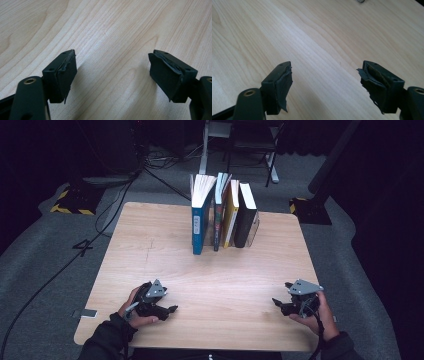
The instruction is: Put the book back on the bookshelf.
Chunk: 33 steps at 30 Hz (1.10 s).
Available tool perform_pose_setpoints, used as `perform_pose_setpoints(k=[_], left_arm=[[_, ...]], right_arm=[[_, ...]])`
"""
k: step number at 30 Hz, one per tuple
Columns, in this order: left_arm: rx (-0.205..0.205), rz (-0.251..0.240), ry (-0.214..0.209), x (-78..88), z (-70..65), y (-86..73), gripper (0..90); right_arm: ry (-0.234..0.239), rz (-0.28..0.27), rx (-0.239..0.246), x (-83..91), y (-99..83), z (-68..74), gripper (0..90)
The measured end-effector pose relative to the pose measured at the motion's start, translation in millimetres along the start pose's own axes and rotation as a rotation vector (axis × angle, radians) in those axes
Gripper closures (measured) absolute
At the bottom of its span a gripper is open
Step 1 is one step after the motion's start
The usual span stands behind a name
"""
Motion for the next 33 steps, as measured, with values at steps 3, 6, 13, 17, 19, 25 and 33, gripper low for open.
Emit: perform_pose_setpoints(k=[3, 6, 13, 17, 19, 25, 33], left_arm=[[0.000, 0.000, 0.000, 0.0, 0.0, 0.0, 22.1], [-0.001, 0.001, 0.000, 0.0, 0.2, 0.0, 22.1], [-0.004, 0.002, -0.001, 0.0, 0.4, 0.0, 22.0], [-0.004, 0.002, -0.001, 0.0, 0.4, 0.0, 22.0], [0.000, 0.001, 0.000, 0.0, 0.2, 0.0, 22.0], [0.000, 0.001, 0.002, 0.1, 0.3, -0.1, 22.1], [0.005, 0.000, 0.005, 0.5, 0.3, -0.6, 22.2]], right_arm=[[0.005, 0.005, -0.007, 1.7, -9.9, 2.6, 25.4], [0.024, 0.005, -0.013, 2.8, -19.4, 5.4, 25.4], [0.027, 0.010, -0.063, 2.5, -44.0, 5.7, 24.8], [0.028, 0.013, -0.103, 1.2, -57.0, 2.6, 24.2], [0.028, -0.004, -0.135, 1.7, -61.7, -0.3, 23.3], [0.074, -0.047, -0.259, 0.8, -72.9, -6.4, 18.8], [0.066, -0.042, -0.269, -0.9, -72.4, -8.3, 17.3]])
Point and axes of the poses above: each handheld gripper's, and its own axes: x roughly backward along the jaws, y roughly out of its top, z roughly to its left, the point moved 9 cm from there along -x, roughly forward along the jaws, and after that the axes turned 4 degrees about x, right-handed, at the moved point
